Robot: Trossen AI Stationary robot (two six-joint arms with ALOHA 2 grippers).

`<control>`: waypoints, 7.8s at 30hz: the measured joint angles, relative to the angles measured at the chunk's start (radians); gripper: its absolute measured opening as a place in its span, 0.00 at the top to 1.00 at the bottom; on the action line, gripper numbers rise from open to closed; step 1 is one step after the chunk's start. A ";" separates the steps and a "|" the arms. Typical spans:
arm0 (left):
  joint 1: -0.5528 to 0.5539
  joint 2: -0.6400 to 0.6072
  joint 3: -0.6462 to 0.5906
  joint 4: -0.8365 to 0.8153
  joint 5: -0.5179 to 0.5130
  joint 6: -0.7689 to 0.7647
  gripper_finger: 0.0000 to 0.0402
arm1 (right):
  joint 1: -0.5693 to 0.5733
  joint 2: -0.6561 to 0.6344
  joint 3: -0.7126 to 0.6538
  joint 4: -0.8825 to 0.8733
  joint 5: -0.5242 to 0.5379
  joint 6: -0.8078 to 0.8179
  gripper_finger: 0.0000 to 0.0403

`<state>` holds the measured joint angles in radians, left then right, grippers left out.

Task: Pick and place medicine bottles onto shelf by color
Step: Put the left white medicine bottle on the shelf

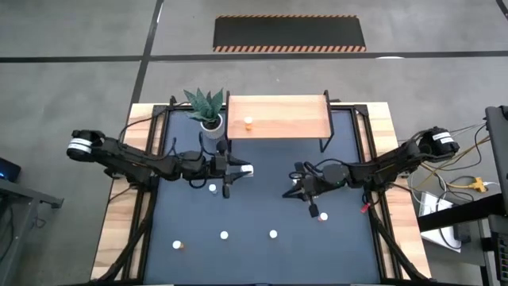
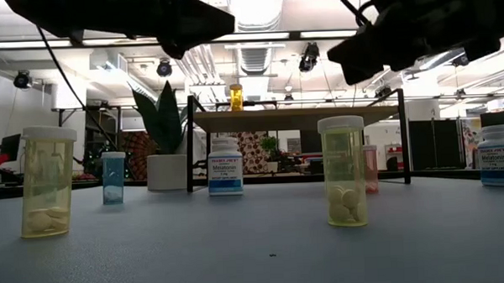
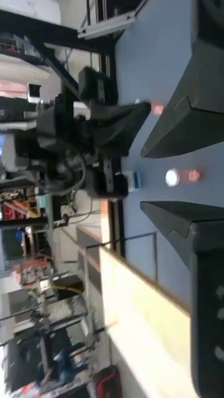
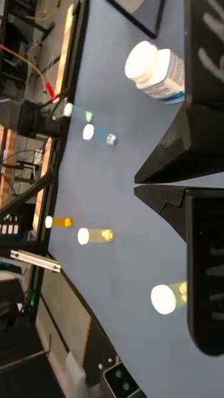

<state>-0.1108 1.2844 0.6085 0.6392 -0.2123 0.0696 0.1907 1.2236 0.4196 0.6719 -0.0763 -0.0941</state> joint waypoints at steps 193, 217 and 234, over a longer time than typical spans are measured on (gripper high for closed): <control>0.429 0.325 0.734 -0.699 0.201 0.338 0.31 | -0.005 -0.248 0.056 -0.405 0.081 0.148 0.44; -0.011 -0.119 0.124 -0.228 -0.032 0.337 0.47 | -0.194 -0.020 0.682 -1.056 0.255 -0.088 0.97; -0.009 -0.246 -0.019 -0.142 -0.038 0.331 0.47 | -0.487 0.310 1.222 -1.491 0.250 -0.296 0.98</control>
<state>-0.1200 1.0387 0.5896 0.4970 -0.2501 0.4007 -0.2963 1.5335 1.6412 -0.8192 0.1742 -0.3896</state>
